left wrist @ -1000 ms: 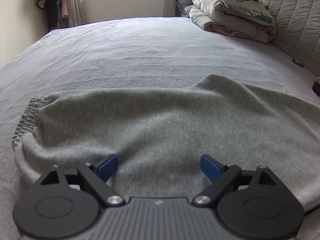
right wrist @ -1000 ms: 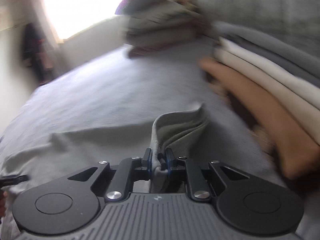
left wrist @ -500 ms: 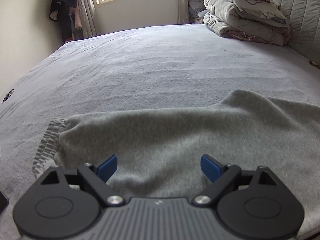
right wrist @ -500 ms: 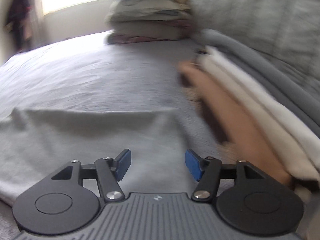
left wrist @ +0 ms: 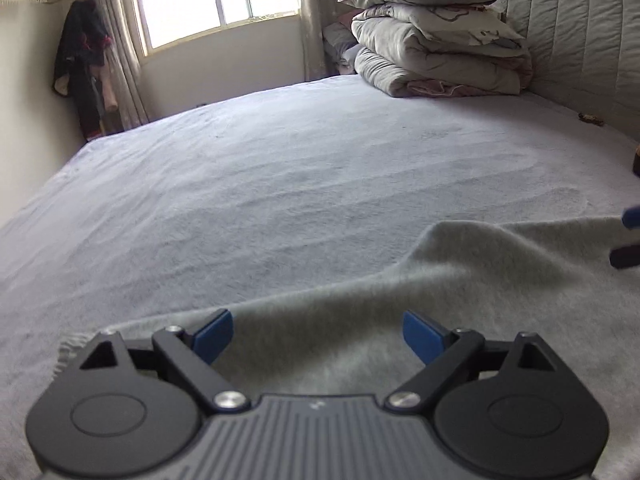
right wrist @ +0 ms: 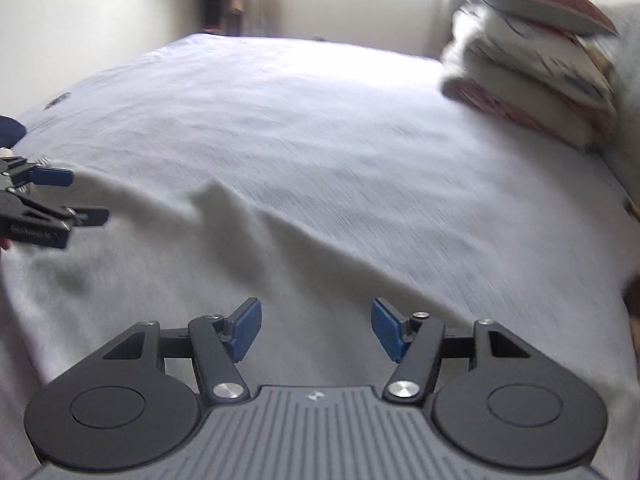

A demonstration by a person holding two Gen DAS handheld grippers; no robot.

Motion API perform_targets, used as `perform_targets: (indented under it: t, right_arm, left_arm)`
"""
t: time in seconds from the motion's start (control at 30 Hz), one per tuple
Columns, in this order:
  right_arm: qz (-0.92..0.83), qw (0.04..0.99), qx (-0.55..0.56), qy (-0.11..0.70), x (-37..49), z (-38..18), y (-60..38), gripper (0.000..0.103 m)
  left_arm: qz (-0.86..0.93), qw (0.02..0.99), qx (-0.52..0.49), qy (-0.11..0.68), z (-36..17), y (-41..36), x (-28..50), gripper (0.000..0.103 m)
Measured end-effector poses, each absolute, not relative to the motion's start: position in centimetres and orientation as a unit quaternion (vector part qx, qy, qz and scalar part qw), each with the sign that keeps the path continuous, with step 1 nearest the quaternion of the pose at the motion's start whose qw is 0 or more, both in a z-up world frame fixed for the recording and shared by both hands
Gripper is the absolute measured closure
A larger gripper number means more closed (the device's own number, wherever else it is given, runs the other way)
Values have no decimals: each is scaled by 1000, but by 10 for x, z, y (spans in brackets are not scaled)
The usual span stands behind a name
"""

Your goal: Fold clothes

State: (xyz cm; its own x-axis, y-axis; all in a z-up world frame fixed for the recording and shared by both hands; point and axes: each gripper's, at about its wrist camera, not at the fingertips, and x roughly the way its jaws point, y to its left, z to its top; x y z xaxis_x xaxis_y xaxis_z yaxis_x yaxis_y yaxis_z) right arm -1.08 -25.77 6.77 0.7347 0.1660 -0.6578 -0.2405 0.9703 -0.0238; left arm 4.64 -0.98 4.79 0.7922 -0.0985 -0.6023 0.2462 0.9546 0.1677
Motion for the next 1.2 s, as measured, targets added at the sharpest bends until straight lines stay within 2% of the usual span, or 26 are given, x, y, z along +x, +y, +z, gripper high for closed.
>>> perform_targets:
  t: [0.17, 0.23, 0.27, 0.33, 0.57, 0.63, 0.7, 0.8, 0.93, 1.03, 1.1, 1.2]
  right_arm:
    - [123, 936, -2, 330, 29, 70, -249, 41]
    - [125, 932, 36, 337, 49, 65, -248, 51]
    - [130, 929, 50, 342, 59, 63, -246, 60]
    - [150, 923, 56, 351, 78, 58, -232, 64]
    - [238, 888, 17, 393, 113, 42, -193, 65]
    - [235, 887, -30, 397, 109, 32, -181, 75]
    - [241, 890, -78, 379, 92, 37, -171, 81]
    - [263, 894, -125, 340, 61, 48, -161, 81]
    - [279, 885, -141, 346, 54, 47, -156, 78]
    - [298, 883, -115, 343, 57, 54, -163, 70]
    - [306, 883, -83, 347, 71, 57, -171, 61]
    - [310, 870, -18, 384, 102, 51, -188, 60]
  left_arm:
    - [-63, 932, 106, 341, 36, 12, 66, 10]
    - [-54, 929, 94, 354, 30, 19, 72, 10]
    - [-52, 927, 88, 360, 28, 22, 74, 10]
    - [-49, 924, 78, 370, 24, 26, 78, 9]
    - [-56, 920, 62, 383, 22, 35, 77, 9]
    - [-55, 920, 58, 383, 21, 36, 76, 9]
    - [-54, 920, 61, 383, 21, 37, 74, 9]
    - [-57, 920, 60, 383, 20, 38, 73, 9]
    - [-57, 920, 60, 382, 20, 39, 74, 8]
    - [-57, 920, 59, 383, 20, 39, 74, 8]
    - [-57, 919, 58, 385, 21, 39, 75, 8]
    - [-59, 919, 55, 386, 21, 39, 76, 7]
